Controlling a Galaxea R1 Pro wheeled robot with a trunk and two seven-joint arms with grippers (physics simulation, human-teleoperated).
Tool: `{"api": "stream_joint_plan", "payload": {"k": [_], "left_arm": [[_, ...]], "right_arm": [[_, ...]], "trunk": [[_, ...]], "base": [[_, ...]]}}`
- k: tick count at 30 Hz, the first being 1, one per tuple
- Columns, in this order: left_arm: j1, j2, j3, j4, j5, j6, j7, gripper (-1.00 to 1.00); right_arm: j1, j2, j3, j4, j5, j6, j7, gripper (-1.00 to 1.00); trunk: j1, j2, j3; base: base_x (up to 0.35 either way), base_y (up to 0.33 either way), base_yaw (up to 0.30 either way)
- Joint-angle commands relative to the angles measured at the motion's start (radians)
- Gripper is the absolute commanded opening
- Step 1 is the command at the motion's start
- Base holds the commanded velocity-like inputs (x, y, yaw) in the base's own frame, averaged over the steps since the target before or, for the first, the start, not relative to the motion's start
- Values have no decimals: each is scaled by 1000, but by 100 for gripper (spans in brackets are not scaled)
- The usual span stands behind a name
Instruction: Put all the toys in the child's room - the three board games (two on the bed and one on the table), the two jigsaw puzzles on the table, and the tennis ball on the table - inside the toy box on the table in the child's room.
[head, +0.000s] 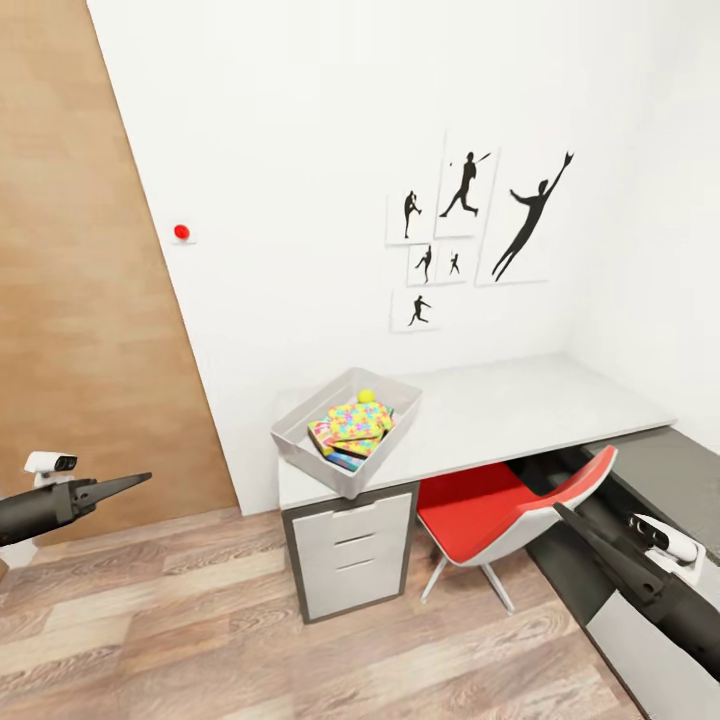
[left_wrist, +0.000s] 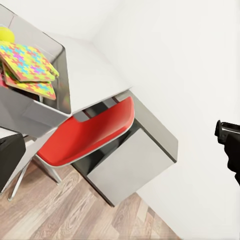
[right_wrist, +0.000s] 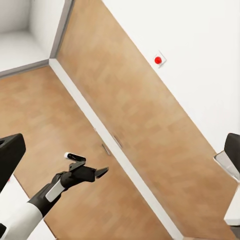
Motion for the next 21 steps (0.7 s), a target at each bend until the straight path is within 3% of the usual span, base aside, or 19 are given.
{"api": "stream_joint_plan", "payload": {"k": [1, 10, 21], "left_arm": [[-1, 0, 0, 0, 0, 11, -4, 100], [0, 0, 1, 1, 0, 10, -4, 100], [-1, 1, 1, 1, 0, 10, -4, 100]], "right_arm": [[-1, 0, 0, 0, 0, 11, 3, 100], [-1, 0, 0, 0, -1, 11, 3, 100], [-1, -1, 0, 0, -1, 11, 4, 100]], "trunk": [[1, -2, -1], [1, -2, 10], [1, -2, 23]], "base": [[-13, 64, -194], [-49, 68, -201], [-97, 207, -205]]}}
